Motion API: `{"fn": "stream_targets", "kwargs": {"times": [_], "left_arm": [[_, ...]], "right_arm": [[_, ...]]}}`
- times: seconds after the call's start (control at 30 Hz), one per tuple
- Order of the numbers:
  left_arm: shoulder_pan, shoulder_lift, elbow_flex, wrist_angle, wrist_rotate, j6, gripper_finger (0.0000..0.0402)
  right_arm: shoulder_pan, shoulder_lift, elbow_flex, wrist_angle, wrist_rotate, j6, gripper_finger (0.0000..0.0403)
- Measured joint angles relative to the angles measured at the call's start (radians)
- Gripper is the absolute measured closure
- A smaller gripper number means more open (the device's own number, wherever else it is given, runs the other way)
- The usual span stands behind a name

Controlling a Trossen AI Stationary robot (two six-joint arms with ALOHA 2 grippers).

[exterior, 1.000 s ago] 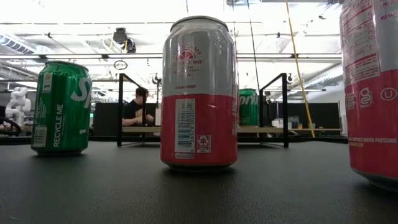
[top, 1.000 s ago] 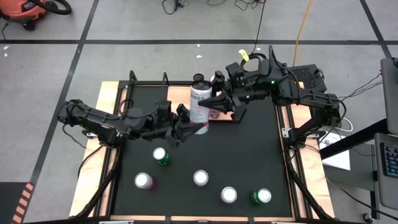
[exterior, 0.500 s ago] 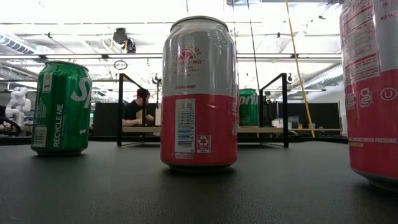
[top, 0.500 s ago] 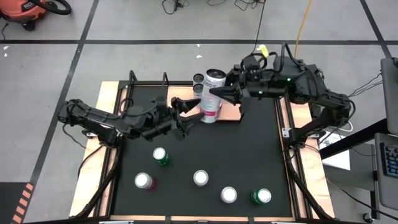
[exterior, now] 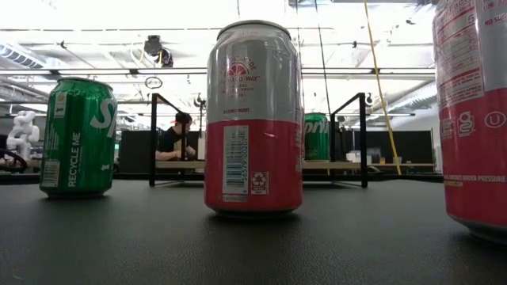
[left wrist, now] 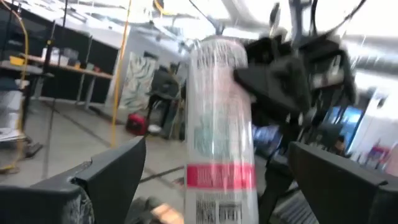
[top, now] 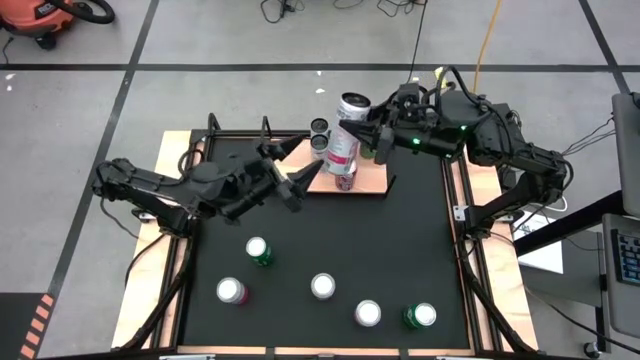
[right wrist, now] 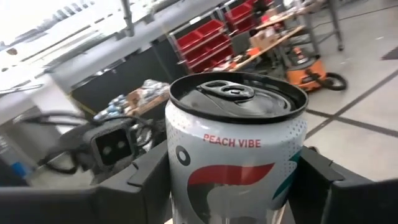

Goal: Place canned beverage on shelf
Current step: Put the white soda can on the shelf

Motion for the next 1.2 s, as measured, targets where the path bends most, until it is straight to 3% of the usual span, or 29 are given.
{"fn": "stream_targets", "kwargs": {"times": [0.33,0.5,0.97,1.2], "left_arm": [[0.048,0.018,0.029,-0.123,0.010,-0.082,0.0002],[0.103,0.033,0.029,-0.150,0.121,-0.133,0.0002],[0.172,0.113,0.028,-0.201,0.256,-0.183,0.0002],[0.175,0.119,0.028,-0.289,0.249,-0.292,0.0048]], "right_arm": [[-0.001,0.004,0.000,-0.050,0.065,-0.001,0.0187],[-0.001,0.004,0.000,-0.066,0.087,0.000,0.0185],[-0.005,0.050,-0.001,-0.079,0.086,0.000,0.0184],[-0.006,0.054,-0.002,-0.079,0.091,-0.006,0.0183]]}}
